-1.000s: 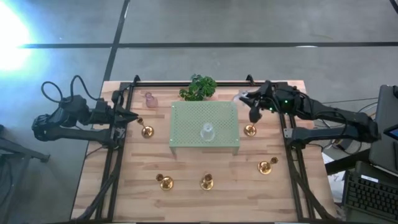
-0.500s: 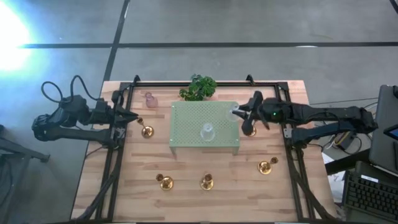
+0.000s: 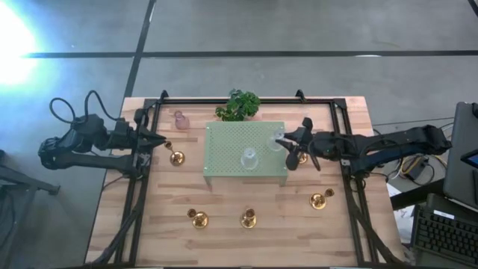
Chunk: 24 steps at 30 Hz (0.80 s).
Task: Pick & Place candle stick holders
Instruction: Put the transparent candle holder on the shelf
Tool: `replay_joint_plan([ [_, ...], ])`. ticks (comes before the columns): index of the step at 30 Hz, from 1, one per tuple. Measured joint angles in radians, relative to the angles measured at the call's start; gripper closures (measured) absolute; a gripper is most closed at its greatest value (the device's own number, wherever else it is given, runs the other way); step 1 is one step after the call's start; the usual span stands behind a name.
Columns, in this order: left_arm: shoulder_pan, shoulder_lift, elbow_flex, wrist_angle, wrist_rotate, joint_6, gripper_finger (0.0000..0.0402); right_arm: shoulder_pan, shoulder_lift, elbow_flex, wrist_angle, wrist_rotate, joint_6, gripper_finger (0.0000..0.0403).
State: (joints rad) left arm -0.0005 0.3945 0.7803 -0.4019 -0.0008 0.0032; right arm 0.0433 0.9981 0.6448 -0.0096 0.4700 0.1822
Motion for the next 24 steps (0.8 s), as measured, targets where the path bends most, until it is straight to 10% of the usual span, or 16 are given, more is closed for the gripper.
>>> replay_joint_plan([
  [24,0.0,0.0,0.0,0.0,0.0,0.0,0.0356,-0.002,0.064,-0.021,0.027,0.055,0.057,0.0323],
])
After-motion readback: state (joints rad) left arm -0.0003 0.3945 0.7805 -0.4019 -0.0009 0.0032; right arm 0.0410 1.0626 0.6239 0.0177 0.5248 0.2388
